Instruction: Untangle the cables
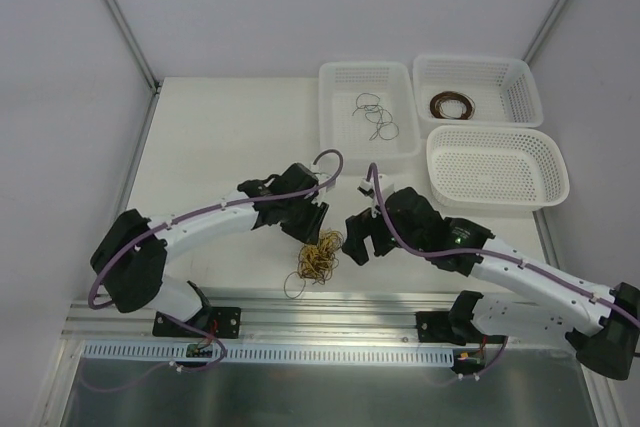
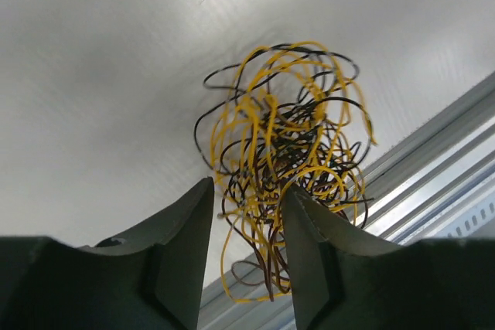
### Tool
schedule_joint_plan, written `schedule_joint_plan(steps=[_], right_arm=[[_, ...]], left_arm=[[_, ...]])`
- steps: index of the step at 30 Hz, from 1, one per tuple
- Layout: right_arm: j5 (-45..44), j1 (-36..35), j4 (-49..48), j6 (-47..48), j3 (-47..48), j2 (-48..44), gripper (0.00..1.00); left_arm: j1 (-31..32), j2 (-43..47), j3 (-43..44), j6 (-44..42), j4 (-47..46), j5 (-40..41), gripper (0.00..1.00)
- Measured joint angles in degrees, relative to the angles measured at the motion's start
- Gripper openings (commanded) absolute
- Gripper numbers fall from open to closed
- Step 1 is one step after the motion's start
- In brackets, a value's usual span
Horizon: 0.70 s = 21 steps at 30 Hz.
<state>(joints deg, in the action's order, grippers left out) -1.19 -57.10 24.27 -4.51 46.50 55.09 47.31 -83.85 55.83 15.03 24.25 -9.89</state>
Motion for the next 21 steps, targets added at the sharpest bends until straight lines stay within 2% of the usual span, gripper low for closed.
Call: schedule_joint_plan(steps=[2, 3, 6, 11, 14, 21], right_arm=[[-0.7, -0.2, -1.8, -0.1, -2.0, -0.9, 0.89], [-1.1, -0.2, -2.6, -0.2, -3.1, -1.3, 0.89], [-1.4, -0.2, -4.3, -0.1, -5.2, -2.0, 0.85], [-1.5, -0.2, -8.5, 0.1, -5.3, -0.7, 0.76], [-1.6, -0.2, -11.4, 0.1, -5.3, 1.9, 0.72], [-0.8, -0.2, -15.8, 0.6, -4.1, 10.5, 0.62]], left_arm=[[0.0, 2.0, -3.0, 2.3, -0.5, 2.8, 0.57], [0.0, 3.8, -4.8, 3.8, -0.6, 4.2, 0.69], [0.0, 11.8, -9.6, 8.6, -1.4, 7.9, 0.79], [0.3, 29.3, -17.2, 16.5, -4.7, 12.7, 0.76], [0.3, 36.2, -22.5, 21.7, -8.2, 13.7, 0.75], [0.4, 38.9, -31.4, 29.5, -13.7, 13.1, 0.73]])
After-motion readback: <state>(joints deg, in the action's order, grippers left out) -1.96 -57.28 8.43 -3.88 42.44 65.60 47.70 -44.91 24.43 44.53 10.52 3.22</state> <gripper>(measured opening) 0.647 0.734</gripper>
